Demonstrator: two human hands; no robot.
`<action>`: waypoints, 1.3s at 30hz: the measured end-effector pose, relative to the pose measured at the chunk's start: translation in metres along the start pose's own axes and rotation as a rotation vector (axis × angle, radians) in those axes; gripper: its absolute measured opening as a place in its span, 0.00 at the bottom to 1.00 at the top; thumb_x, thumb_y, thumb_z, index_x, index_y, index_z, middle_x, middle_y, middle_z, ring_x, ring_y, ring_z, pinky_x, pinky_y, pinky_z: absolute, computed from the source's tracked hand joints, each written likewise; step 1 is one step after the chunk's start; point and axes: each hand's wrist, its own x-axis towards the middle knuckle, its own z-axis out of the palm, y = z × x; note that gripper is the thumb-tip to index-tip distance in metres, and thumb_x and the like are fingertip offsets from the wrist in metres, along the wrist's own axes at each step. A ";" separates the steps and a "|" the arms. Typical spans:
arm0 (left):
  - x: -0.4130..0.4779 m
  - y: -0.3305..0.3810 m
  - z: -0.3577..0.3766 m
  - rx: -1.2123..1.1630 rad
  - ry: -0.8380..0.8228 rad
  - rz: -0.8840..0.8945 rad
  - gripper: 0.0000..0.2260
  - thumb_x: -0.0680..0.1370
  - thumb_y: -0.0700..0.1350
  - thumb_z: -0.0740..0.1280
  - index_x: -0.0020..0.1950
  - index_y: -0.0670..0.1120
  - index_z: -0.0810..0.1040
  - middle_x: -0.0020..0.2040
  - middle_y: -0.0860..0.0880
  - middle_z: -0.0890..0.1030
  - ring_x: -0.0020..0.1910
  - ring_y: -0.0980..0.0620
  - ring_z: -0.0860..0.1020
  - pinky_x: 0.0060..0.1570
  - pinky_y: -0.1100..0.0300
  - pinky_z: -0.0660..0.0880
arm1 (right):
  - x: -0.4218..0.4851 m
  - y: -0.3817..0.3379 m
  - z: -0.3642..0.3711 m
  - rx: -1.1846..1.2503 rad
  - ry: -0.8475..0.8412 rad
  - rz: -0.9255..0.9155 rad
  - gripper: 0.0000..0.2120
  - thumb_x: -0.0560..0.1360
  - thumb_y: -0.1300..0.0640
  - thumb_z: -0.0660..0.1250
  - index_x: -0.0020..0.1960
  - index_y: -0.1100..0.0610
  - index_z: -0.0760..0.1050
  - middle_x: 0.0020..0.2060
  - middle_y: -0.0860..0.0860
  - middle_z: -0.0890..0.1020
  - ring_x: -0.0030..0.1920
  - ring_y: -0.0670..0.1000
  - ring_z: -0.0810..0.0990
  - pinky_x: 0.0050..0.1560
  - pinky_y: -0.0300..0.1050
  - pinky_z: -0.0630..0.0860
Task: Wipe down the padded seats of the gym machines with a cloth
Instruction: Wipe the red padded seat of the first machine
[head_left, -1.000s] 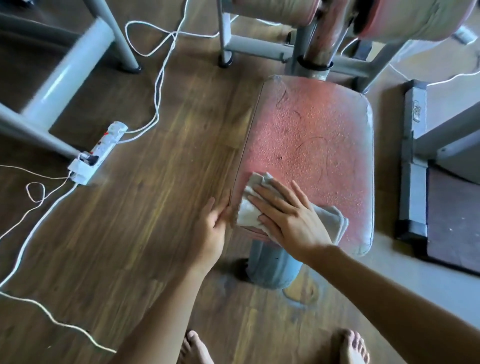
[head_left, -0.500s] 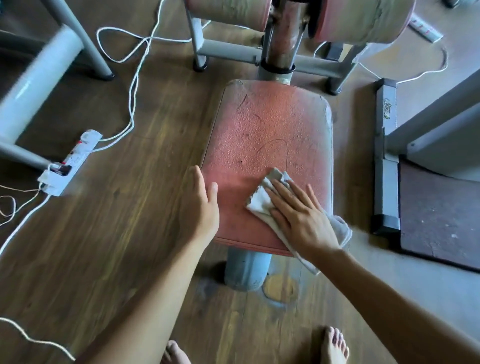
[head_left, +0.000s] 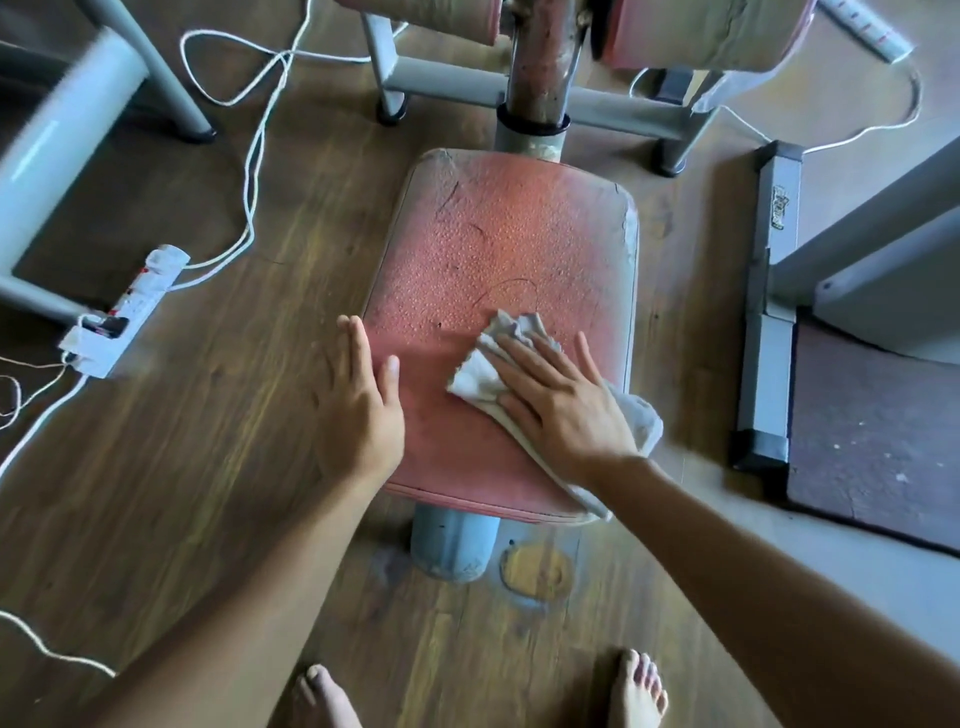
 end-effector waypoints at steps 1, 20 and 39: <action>0.002 0.002 -0.002 0.022 -0.059 -0.029 0.30 0.83 0.56 0.50 0.81 0.40 0.58 0.80 0.41 0.62 0.77 0.34 0.62 0.73 0.37 0.58 | 0.003 -0.002 0.001 0.000 0.025 0.041 0.26 0.85 0.43 0.52 0.81 0.45 0.55 0.79 0.44 0.62 0.80 0.51 0.59 0.79 0.61 0.48; 0.004 0.029 0.011 0.077 0.100 -0.156 0.25 0.85 0.54 0.50 0.80 0.44 0.63 0.80 0.46 0.64 0.78 0.37 0.61 0.75 0.45 0.60 | 0.160 0.126 -0.030 -0.060 -0.019 -0.234 0.26 0.85 0.41 0.51 0.81 0.43 0.52 0.80 0.45 0.60 0.80 0.52 0.57 0.79 0.63 0.45; 0.006 0.030 0.010 0.040 0.063 -0.187 0.25 0.84 0.53 0.48 0.81 0.50 0.60 0.81 0.51 0.62 0.80 0.44 0.59 0.75 0.46 0.64 | 0.108 0.114 -0.018 -0.030 -0.014 -0.302 0.26 0.84 0.42 0.53 0.81 0.46 0.58 0.79 0.47 0.63 0.81 0.53 0.56 0.78 0.66 0.49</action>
